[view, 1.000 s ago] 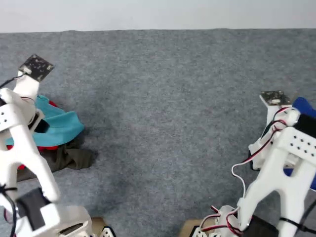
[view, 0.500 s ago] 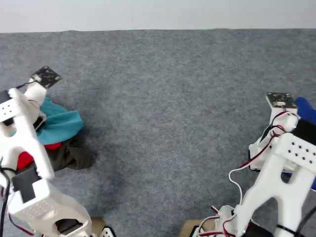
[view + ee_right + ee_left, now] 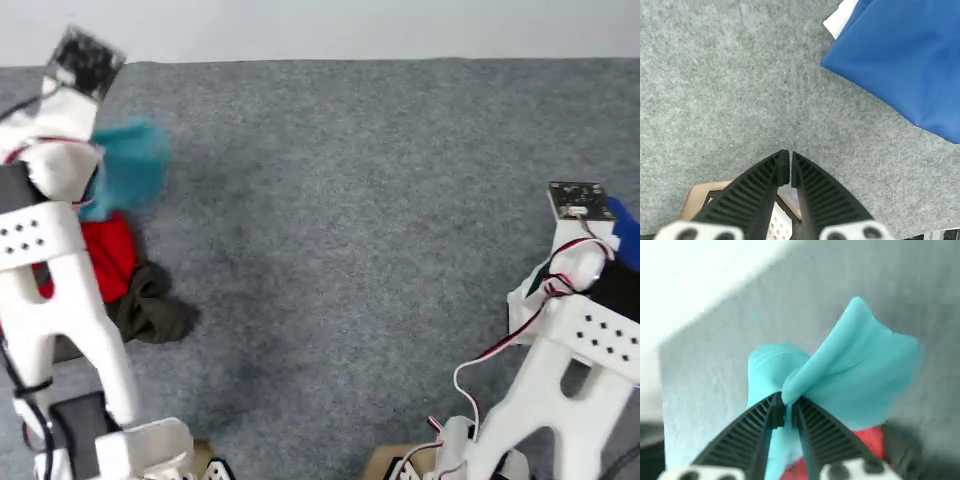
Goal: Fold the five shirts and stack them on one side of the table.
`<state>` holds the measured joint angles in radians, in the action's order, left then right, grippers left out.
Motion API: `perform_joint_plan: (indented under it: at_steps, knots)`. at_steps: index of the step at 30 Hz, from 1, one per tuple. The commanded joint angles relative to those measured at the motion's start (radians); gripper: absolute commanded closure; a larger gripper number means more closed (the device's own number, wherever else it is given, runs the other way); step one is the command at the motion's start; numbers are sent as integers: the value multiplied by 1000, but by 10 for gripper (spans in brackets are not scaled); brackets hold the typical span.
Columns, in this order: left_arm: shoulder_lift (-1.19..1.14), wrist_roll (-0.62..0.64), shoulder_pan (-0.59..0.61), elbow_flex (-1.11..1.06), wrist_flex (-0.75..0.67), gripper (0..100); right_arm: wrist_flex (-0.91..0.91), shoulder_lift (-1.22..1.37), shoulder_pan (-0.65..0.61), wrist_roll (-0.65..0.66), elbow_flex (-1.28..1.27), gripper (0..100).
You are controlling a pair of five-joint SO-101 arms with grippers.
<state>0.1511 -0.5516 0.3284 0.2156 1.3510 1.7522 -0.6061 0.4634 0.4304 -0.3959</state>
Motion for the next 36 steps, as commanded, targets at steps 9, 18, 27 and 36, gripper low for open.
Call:
perform_joint_plan:
  at_steps: [9,18,27,36]
  knots:
    - [74,339,-493,243,5,994,42,-33,-12,-6,6,988]
    - [28,353,-713,82,58,993,44,-33,-10,-6,6,988]
    - [32,351,-712,82,176,993,42,-33,-13,-6,6,988]
    - [29,353,-643,82,270,837,41,-24,-35,-6,6,987]
